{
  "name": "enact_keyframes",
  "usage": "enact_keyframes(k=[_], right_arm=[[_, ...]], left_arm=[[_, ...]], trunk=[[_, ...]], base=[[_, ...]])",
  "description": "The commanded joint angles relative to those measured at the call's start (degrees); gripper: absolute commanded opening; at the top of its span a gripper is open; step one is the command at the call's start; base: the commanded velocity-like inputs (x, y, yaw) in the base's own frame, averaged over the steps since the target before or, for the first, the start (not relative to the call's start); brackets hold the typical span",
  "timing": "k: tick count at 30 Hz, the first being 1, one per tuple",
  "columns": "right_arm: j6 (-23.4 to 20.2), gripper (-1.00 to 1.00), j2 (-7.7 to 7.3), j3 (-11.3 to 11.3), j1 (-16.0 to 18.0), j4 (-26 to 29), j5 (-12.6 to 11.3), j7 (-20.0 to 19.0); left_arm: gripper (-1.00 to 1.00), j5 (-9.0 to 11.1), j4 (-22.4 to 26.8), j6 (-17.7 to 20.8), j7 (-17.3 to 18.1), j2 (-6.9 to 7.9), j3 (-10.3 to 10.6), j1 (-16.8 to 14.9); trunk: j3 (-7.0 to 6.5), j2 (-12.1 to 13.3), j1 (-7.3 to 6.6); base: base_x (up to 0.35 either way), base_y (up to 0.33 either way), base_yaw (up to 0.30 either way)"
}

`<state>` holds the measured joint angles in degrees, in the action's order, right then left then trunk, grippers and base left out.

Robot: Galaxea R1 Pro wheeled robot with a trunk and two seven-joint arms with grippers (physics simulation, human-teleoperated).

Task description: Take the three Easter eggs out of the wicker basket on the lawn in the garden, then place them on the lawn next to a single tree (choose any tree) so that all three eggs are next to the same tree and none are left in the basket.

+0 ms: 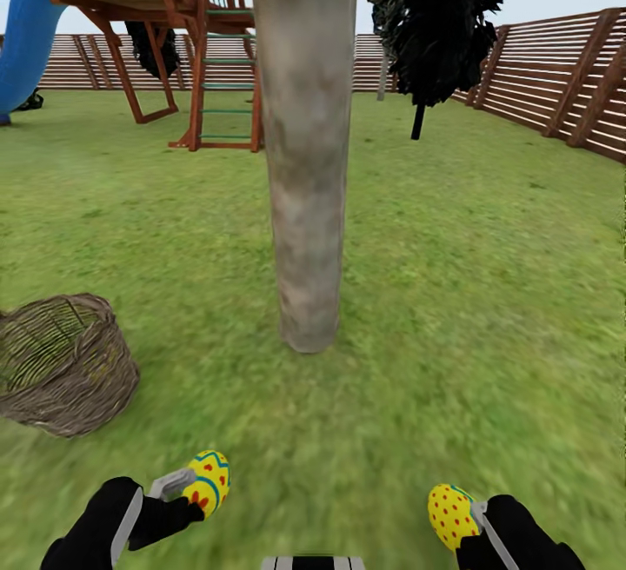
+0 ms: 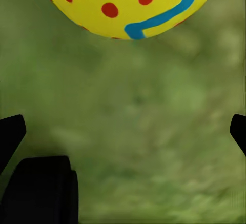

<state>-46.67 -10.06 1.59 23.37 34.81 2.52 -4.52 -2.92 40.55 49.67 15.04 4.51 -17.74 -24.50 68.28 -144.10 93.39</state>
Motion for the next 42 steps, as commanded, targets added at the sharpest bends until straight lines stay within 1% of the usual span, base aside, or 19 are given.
enact_keyframes(k=[1, 5, 8, 14, 42], right_arm=[[-0.3, 1.0, -0.05, 0.2, 0.0, 0.1, 0.3, -0.3], [-0.3, 1.0, -0.05, 0.2, 0.0, 0.1, 0.3, -0.3], [-0.3, 1.0, -0.05, 0.2, 0.0, 0.1, 0.3, -0.3], [-0.4, 1.0, -0.05, 0.2, 0.0, 0.1, 0.1, -0.4], [-0.6, 1.0, -0.31, 0.1, 0.0, 0.0, -0.1, -0.4]], left_arm=[[1.0, -0.3, 0.1, 0.3, 0.3, -0.03, -0.2, 0.0], [1.0, -0.3, -0.3, 0.3, 0.3, -0.14, -0.2, 0.0], [1.0, -0.3, -1.4, 0.2, 0.3, -0.21, -0.2, 0.0], [1.0, -0.3, -1.7, 0.2, 0.3, -0.21, -0.2, 0.0], [1.0, -0.1, -1.7, 0.2, 0.5, -0.13, -0.3, 0.0]], trunk=[[-0.18, 0.0, -0.05], [-1.07, 0.0, -0.15], [-1.73, 0.1, -0.23], [-3.06, 0.2, -0.38], [-9.26, 0.5, -1.1]], base=[[-0.062, 0.01, 0.0], [-0.06, 0.022, 0.0], [-0.245, 0.152, 0.0], [-0.287, 0.2, -0.07], [-0.282, 0.212, -0.283]])
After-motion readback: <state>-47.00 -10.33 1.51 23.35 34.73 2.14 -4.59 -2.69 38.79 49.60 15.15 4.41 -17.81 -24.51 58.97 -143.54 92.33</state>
